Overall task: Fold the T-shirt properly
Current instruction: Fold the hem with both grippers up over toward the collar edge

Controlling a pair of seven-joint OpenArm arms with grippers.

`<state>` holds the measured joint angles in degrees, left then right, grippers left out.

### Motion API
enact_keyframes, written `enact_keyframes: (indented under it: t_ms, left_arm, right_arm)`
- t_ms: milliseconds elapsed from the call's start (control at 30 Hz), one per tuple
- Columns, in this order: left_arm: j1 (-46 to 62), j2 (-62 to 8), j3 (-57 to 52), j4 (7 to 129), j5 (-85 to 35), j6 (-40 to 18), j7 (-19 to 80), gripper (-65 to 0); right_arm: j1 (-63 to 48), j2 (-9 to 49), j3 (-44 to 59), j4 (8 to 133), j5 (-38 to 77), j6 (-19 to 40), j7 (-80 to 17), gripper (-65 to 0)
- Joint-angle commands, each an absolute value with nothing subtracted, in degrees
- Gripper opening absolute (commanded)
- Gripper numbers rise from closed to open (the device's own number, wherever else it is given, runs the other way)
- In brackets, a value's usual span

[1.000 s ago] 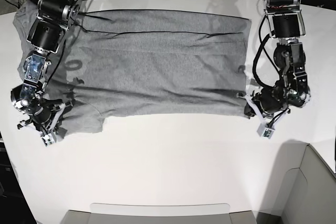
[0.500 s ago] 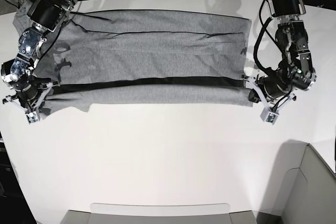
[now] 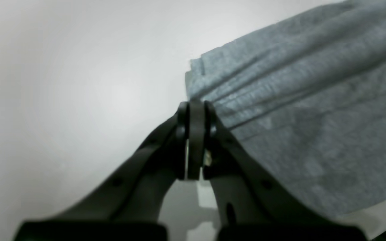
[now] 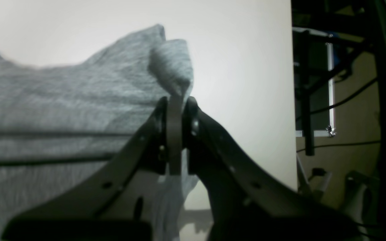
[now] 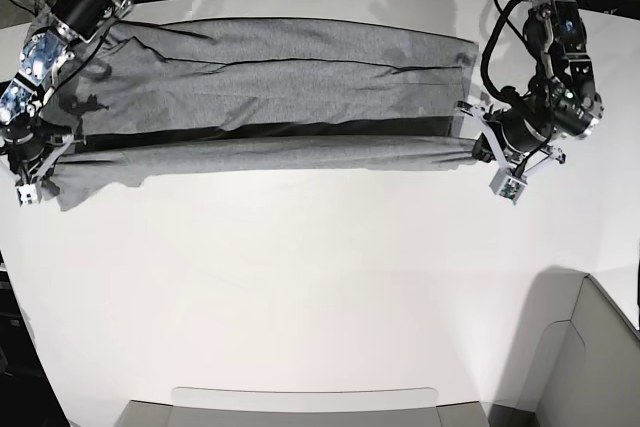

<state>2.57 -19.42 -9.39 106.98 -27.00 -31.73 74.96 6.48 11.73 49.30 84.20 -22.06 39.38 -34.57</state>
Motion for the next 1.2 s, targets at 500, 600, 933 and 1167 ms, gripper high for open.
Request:
enact_keyframes:
  t_ms: [500,600,933,1167]
  left_arm:
    - [9.63,-20.0,-13.58,113.71,-26.51,-31.96,77.76,-65.0]
    - [11.3,-20.0,-15.08,113.8,-26.51,-32.04,77.76,-65.0]
    - [14.99,-20.35,-15.43,114.68,-26.68,-32.13,77.93,-65.0]
    - [19.38,-20.09,-15.43,115.21,-26.68,-32.13,77.67,-65.0]
  right_arm:
    - [0.57,5.05,51.38,98.24,-23.25,40.0,-33.71,-65.0]
    - [-1.19,4.35,51.38,99.91,-23.34,40.0,-33.71,-65.0]
    - [-5.58,4.26,51.65,102.73,-23.25,40.0,-33.63,-65.0]
    - [-8.48,2.59,53.93,102.73,-23.43,40.0,-33.36,-65.0]
